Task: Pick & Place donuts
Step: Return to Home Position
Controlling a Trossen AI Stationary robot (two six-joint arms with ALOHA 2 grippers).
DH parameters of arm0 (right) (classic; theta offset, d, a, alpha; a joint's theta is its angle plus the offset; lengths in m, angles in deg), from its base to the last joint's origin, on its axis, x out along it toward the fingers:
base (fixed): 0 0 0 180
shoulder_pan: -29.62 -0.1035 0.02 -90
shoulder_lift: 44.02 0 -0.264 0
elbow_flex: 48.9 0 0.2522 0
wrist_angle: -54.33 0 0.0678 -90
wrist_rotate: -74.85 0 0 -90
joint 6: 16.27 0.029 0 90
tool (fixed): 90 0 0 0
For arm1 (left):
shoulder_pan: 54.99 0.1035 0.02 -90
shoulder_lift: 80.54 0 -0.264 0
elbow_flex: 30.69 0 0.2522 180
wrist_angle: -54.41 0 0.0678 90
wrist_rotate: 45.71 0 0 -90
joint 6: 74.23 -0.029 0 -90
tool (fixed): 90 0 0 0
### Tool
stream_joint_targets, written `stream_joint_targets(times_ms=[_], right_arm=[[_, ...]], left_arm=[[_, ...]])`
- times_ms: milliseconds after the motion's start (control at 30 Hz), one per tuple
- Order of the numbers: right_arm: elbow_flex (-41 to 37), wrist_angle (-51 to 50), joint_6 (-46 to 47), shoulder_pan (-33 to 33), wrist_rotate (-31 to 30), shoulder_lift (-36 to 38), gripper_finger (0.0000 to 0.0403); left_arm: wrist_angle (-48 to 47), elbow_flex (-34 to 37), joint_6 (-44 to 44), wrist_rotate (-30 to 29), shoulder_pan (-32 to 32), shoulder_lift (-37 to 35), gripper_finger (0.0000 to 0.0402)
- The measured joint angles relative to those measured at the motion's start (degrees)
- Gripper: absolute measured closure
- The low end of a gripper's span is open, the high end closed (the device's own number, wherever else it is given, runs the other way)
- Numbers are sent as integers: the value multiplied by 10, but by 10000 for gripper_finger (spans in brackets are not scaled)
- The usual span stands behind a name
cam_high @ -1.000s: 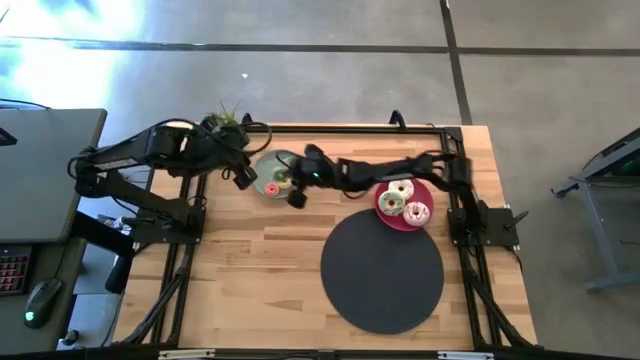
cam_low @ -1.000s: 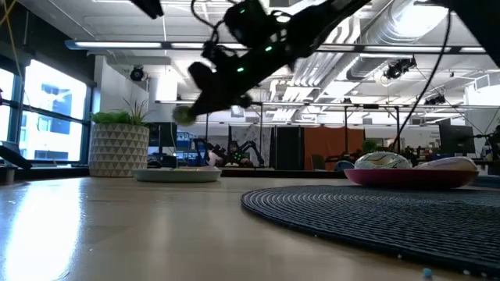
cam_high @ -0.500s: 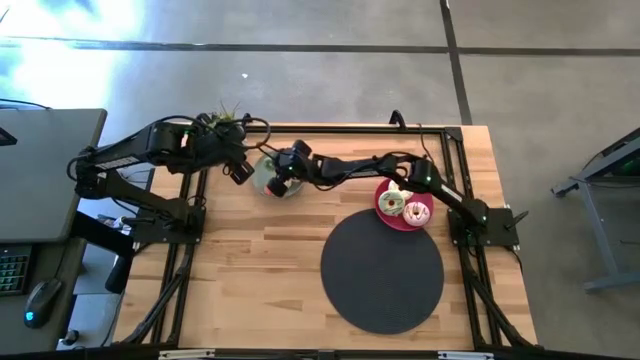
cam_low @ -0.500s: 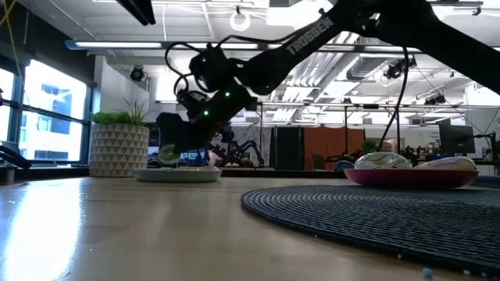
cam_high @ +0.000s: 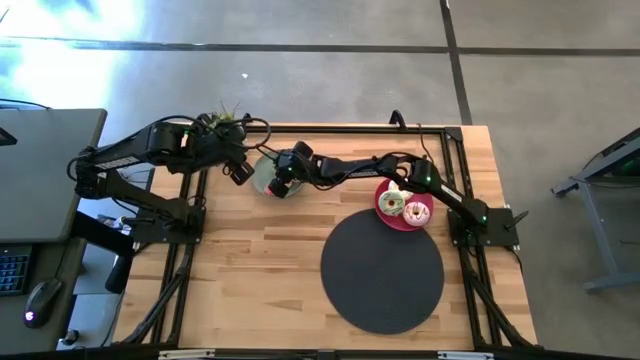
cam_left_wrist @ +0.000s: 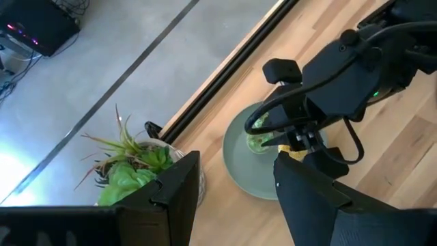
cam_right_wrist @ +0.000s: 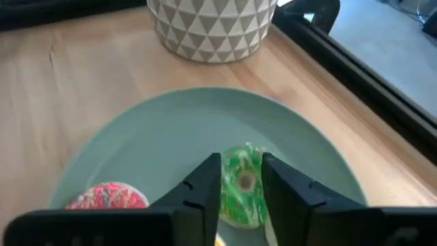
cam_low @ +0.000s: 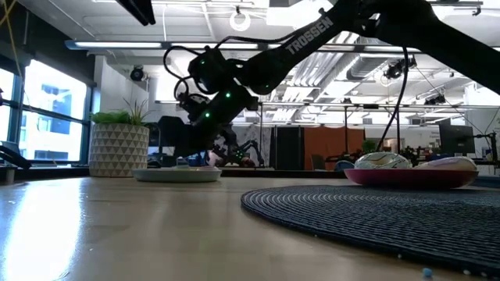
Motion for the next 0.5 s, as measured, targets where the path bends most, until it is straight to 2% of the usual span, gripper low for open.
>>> stream_joint_targets(times_ms=[167, 233, 300, 500], right_arm=[[-1, 1, -24, -4, 3, 13, 279], [-1, -30, -49, -8, 19, 36, 273], [-1, -65, -74, -14, 37, 70, 272], [-1, -254, -105, -40, 56, 224, 273]], left_arm=[[0, 0, -3, 3, 0, 0, 222], [1, 0, -28, 3, 0, 0, 222], [-10, 0, -47, 1, 0, -2, 222], [-40, 1, -2, -23, 0, -55, 222]])
